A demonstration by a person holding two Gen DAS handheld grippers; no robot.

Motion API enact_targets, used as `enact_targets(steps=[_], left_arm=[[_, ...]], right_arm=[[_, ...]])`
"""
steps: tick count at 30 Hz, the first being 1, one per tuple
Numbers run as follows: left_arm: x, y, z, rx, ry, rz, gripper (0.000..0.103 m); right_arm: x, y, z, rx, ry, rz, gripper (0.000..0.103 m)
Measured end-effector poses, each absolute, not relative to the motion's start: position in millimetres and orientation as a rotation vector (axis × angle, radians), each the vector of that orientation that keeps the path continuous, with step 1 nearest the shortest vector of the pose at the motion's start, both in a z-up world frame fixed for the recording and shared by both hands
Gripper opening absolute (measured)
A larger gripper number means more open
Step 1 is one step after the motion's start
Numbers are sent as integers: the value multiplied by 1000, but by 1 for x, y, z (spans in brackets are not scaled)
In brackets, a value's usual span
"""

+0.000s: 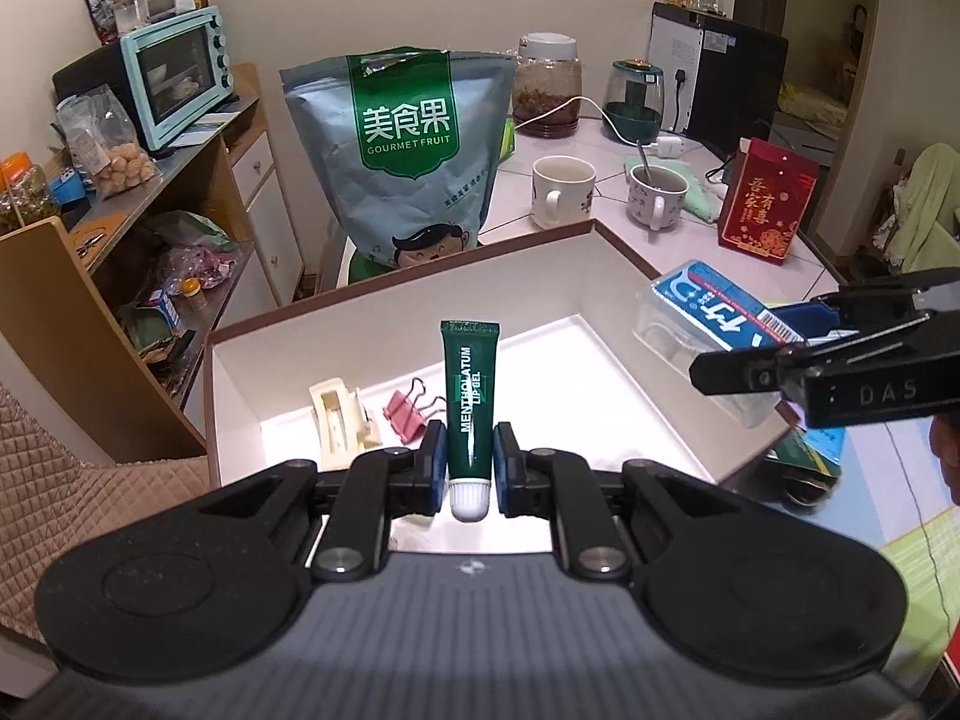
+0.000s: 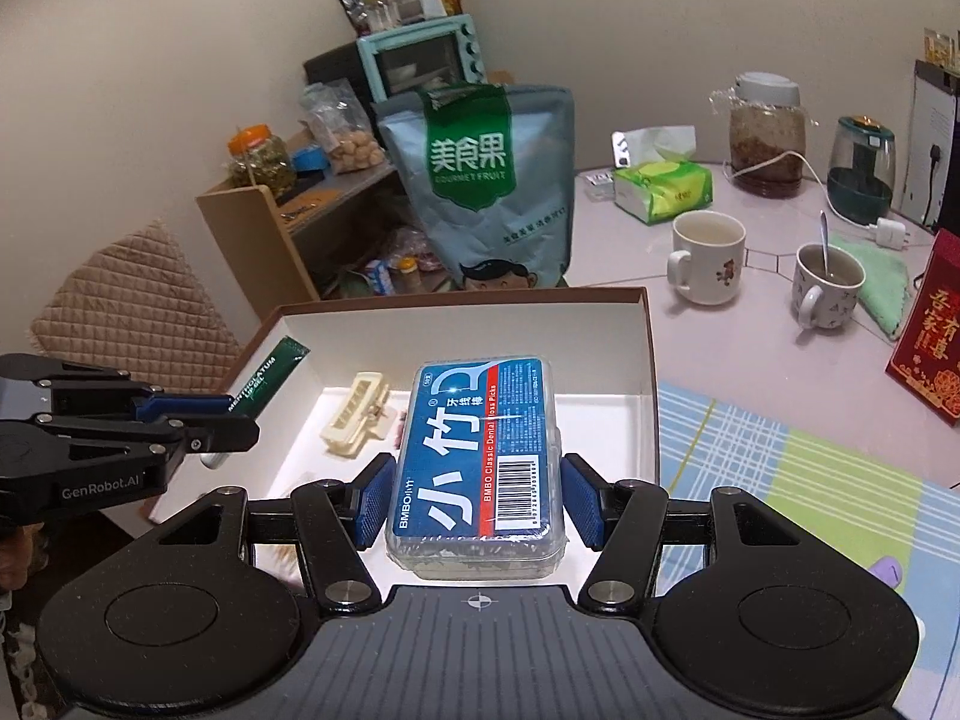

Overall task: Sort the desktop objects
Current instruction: 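Carry the lip gel tube and toothpick box over the box with both tools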

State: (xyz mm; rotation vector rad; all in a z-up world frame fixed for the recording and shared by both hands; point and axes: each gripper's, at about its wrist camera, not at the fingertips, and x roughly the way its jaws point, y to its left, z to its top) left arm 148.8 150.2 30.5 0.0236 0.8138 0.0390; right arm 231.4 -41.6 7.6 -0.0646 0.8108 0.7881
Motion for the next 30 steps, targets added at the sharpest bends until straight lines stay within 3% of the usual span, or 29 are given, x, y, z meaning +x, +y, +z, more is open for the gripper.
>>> enact_targets(steps=[30], left_arm=[[289, 184, -52, -140, 1052, -19, 13]], right_arm=[[320, 15, -53, -85, 970, 691, 58]])
